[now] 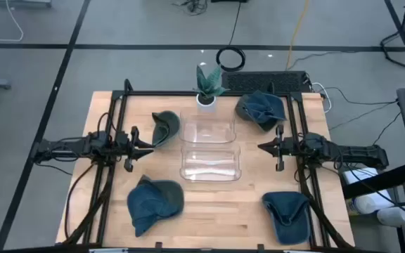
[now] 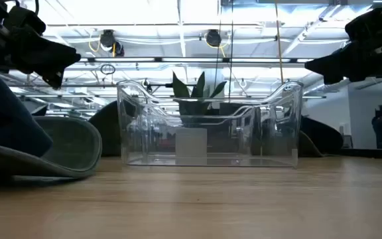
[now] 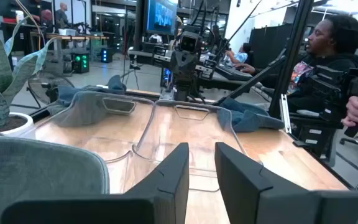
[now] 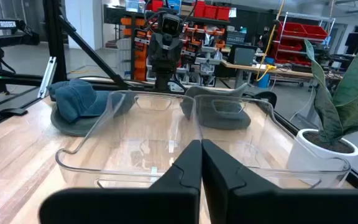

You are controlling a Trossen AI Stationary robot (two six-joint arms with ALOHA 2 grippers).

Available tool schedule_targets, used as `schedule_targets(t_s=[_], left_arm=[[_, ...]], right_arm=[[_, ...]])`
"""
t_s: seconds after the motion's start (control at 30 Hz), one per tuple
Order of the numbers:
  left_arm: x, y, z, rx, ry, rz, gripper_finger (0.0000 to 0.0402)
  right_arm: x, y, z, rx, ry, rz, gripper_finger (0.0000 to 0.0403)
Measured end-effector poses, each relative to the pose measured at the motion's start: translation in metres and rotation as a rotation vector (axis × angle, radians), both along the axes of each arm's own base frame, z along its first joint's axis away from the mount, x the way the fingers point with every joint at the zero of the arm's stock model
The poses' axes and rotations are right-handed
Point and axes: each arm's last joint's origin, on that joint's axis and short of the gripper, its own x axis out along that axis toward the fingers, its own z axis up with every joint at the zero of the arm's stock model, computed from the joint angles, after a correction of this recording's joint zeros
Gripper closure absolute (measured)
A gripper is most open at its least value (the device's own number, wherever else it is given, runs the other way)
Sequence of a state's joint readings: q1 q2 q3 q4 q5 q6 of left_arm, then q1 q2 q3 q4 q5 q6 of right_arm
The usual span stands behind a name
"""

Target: Pick & Place hat

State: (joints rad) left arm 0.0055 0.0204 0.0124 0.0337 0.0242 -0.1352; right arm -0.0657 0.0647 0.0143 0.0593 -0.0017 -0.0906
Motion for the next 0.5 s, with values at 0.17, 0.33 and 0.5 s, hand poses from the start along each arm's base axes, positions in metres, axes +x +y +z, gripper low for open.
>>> schedule_targets(t_s=[0.17,0.33,0.5], left_arm=[[0.0000,0.0000,0.0000,0.000,0.000,0.000,0.0314],[0.0000,0.0000,0.0000,0.000,0.000,0.000,0.0314],[0.0000,0.0000,0.0000,0.000,0.000,0.000,0.0314]], right_arm=[[0.0000,0.0000,-0.0001,0.000,0.000,0.000,0.0403],[0.0000,0.0000,-0.0001,0.000,0.000,0.000,0.0403],[0.0000,0.0000,0.0012,-0.002,-0.013,0.000,0.0403]])
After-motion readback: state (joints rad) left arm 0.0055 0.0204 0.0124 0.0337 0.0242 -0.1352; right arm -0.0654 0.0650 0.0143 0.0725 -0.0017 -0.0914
